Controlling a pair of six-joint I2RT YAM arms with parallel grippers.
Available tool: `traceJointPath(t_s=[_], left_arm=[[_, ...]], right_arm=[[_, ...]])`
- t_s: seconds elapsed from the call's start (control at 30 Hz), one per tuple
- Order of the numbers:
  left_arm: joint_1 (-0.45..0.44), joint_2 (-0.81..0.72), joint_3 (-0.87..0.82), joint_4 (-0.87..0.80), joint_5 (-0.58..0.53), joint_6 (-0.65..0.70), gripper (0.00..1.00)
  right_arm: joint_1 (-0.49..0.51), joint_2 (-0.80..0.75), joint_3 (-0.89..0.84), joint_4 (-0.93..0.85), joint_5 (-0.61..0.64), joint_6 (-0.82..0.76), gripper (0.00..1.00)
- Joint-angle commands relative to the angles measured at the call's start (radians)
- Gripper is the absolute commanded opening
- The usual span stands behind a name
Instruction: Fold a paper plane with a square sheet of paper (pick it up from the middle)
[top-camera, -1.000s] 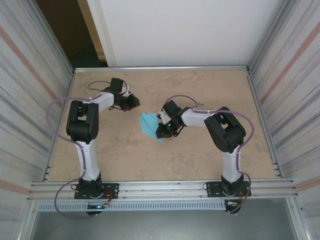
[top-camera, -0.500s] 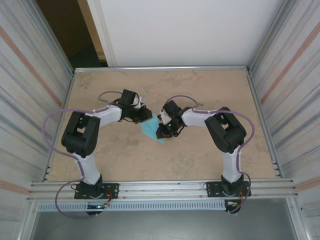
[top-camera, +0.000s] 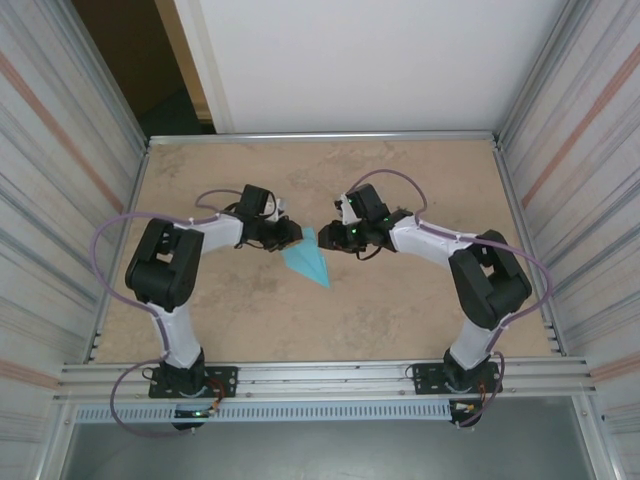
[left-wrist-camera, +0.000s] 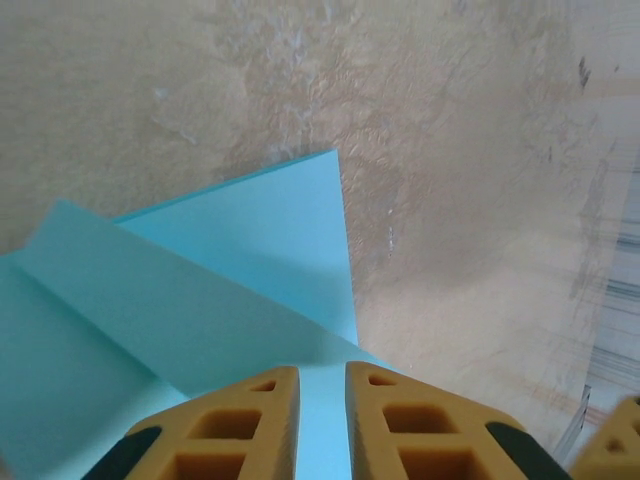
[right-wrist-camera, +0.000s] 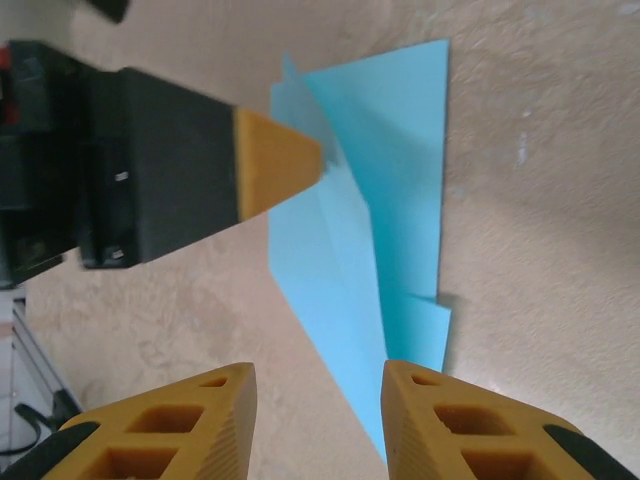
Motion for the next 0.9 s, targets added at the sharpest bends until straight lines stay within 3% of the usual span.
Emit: traceJointPath(t_s=[0.0,0.37,0.47,0.57,0.67,0.87], left_arm=[[0.019,-0.088,-0.026,0.031,0.013,-0.022,0.22],[0.059,-0.199,-0.151,0.047,0.002,-0.061,0.25],[0.071,-0.222,-0.178,0.058,0.013,-0.073,0.25],[0.09,-0.245,-0.2,0.079,0.038,-0.092,0.26],[0.115,-0.276,-0.23,0.12,0.073,-0.126,0.26],[0.138,-0.379,-0.279,0.22,0.157,-0.204,0.38]], right_arm=[[0.002,0.074,0.017,-0.021,-0.001,0.019,0.37],[0.033,0.239,0.151,-0.052,-0.058,-0.035,0.33],[0.029,0.257,0.163,-0.039,-0.074,-0.037,0.26],[0.023,0.268,0.171,-0.026,-0.084,-0.043,0.12],[0.014,0.258,0.152,0.044,-0.123,-0.033,0.03],[-0.042,0.141,0.07,0.299,-0.277,0.109,0.02]])
